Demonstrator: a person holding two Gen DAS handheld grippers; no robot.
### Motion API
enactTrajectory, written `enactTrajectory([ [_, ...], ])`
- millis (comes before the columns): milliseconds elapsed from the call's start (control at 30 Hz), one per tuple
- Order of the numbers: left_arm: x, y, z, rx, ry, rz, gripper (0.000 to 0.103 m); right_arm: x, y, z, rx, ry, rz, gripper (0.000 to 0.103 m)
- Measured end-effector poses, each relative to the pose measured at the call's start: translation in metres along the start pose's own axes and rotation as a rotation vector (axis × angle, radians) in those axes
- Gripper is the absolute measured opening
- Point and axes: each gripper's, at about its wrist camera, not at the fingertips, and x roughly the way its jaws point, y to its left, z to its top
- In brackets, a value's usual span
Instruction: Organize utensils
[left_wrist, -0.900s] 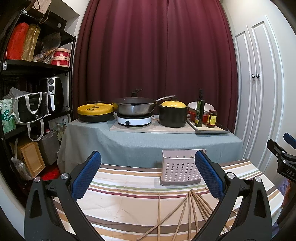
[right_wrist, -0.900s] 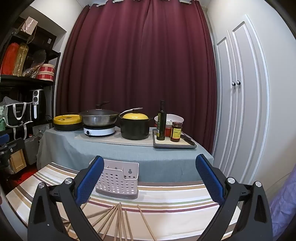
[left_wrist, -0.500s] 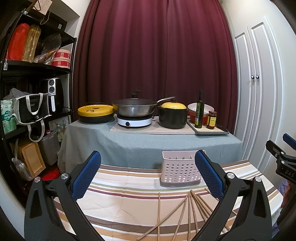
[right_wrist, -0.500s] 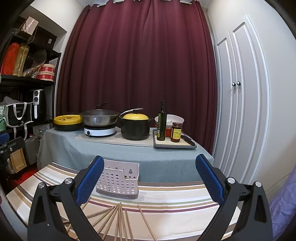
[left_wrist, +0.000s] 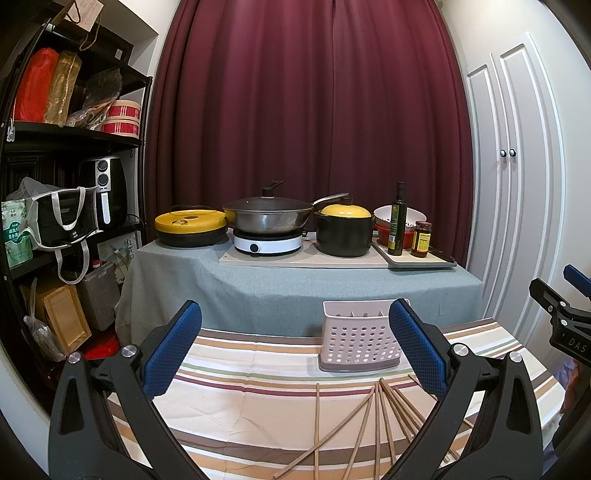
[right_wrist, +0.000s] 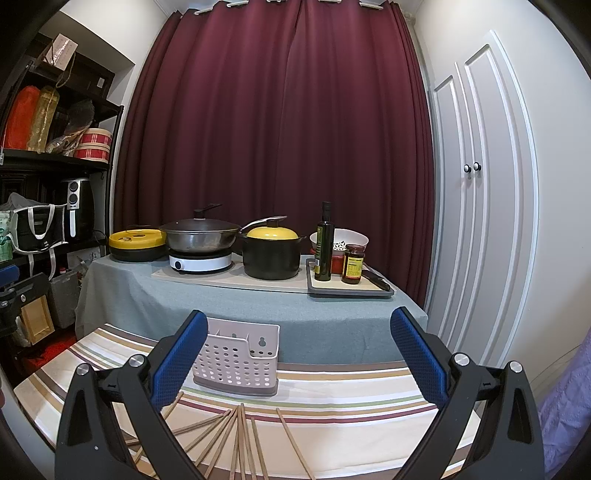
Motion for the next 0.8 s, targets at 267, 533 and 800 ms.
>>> enactTrajectory([
  [267,-0.0001,-0.0004,-0.0001,-0.001,0.000,-0.001,0.099,-0.0002,0.0001,-0.0009,0.001,-0.001,0.000,0.097],
  [533,0.0000,-0.0004,-0.0006,0.001,-0.001,-0.001,0.099,-0.0006,0.0005,-0.0016,0.001,-0.002,-0.001,0.097],
  [800,-0.0014,-0.0011,0.0002,0.001,-0.001,-0.003,0.099,-0.0008,0.0012,-0.0022,0.001,-0.003,-0.001,0.097],
])
